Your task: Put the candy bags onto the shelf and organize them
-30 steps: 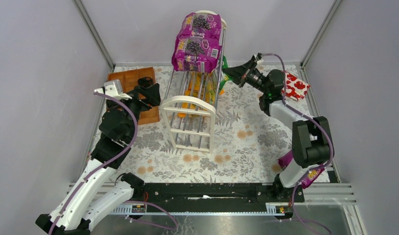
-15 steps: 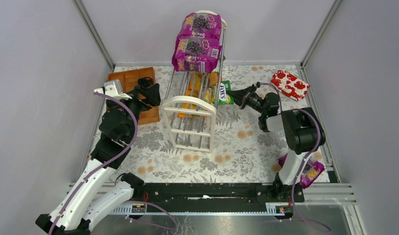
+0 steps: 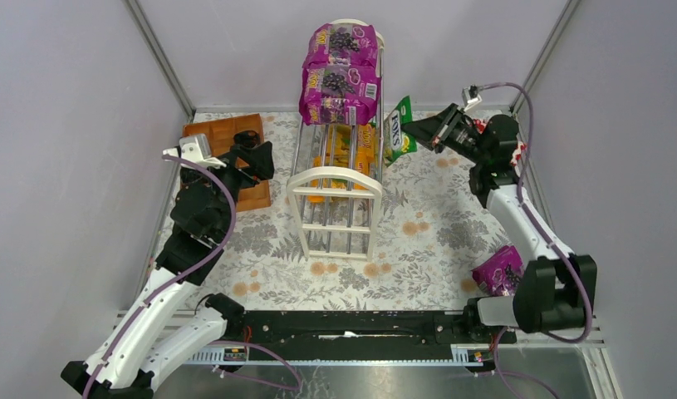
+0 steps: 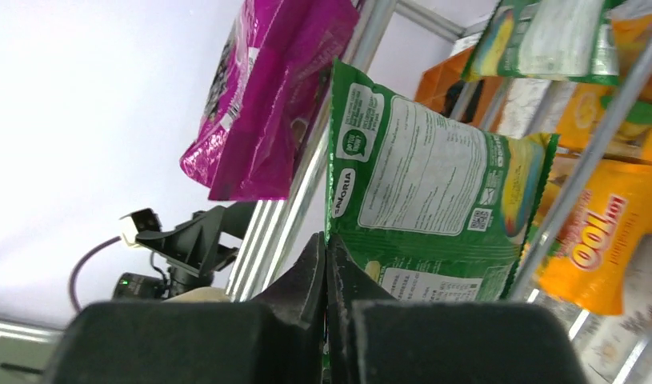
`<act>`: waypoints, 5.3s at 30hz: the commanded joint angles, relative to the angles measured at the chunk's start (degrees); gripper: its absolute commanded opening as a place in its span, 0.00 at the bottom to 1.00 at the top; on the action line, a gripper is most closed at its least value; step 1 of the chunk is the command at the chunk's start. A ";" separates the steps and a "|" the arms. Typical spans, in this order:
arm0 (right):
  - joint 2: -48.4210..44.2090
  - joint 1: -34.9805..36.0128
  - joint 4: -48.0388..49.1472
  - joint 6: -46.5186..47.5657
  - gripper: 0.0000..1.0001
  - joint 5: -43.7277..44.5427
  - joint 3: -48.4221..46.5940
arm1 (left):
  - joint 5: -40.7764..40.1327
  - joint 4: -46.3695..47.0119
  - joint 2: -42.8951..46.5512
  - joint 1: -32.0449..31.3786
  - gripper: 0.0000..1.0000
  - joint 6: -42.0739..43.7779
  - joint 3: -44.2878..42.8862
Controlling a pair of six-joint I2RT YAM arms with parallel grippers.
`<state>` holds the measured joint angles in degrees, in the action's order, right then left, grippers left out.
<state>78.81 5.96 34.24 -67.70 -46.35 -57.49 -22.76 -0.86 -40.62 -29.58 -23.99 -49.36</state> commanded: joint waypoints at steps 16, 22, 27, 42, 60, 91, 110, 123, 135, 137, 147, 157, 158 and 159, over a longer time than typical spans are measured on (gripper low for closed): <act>2.78 -3.08 -17.59 15.50 0.00 3.70 7.75 | 1.07 0.95 0.50 -0.12 0.99 -0.03 -0.21; 10.07 -7.87 -3.33 8.25 0.00 0.72 18.34 | 1.06 -0.12 0.00 -0.11 0.99 0.00 -0.31; 12.92 -9.73 0.29 12.41 0.03 0.93 27.16 | 0.98 -0.10 0.13 -0.12 0.99 0.00 -0.31; 29.16 -11.48 -7.68 24.93 0.70 -6.76 21.48 | 1.28 -0.10 -0.42 -0.12 0.99 0.00 -0.38; 21.03 -7.91 1.30 18.46 0.19 -4.39 22.93 | 1.05 -0.27 -1.41 -0.09 0.99 0.17 -0.38; 17.92 3.78 10.10 -11.31 0.05 -6.74 -11.58 | 1.23 -0.19 0.53 -0.12 0.99 -0.09 -0.38; 33.13 10.12 1.86 -7.90 0.07 -2.64 -22.42 | 1.40 -0.19 0.85 -0.12 0.99 0.02 -0.56; 31.44 10.11 -19.94 8.86 0.29 2.97 -28.10 | 1.10 -0.20 0.87 -0.12 0.99 0.08 -0.49; 22.16 7.70 -45.56 28.75 0.63 9.06 -30.75 | 1.10 -0.10 1.05 -0.12 0.99 -0.01 -0.45; 17.30 5.57 -50.16 33.81 0.72 12.70 -27.29 | 1.09 -0.08 1.15 -0.12 0.99 -0.01 -0.47; -10.72 -0.12 -64.70 53.31 0.92 42.05 1.76 | 1.15 -0.10 1.44 -0.11 0.99 -0.09 -0.47; -25.09 -0.15 -72.66 27.88 1.00 80.84 11.79 | 1.01 -0.10 0.81 -0.10 0.99 -0.01 -0.35; -25.07 -0.08 -75.20 22.84 1.00 84.72 12.01 | 1.01 -0.10 0.76 -0.11 0.99 -0.01 -0.38; -24.29 -0.12 -77.91 18.67 1.00 87.62 11.82 | 1.11 -0.10 0.79 -0.12 0.99 -0.05 -0.37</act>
<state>55.27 5.63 -35.59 -30.09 19.07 -45.67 -22.13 -2.96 -39.72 -29.58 -24.01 -49.36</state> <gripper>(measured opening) 0.995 0.987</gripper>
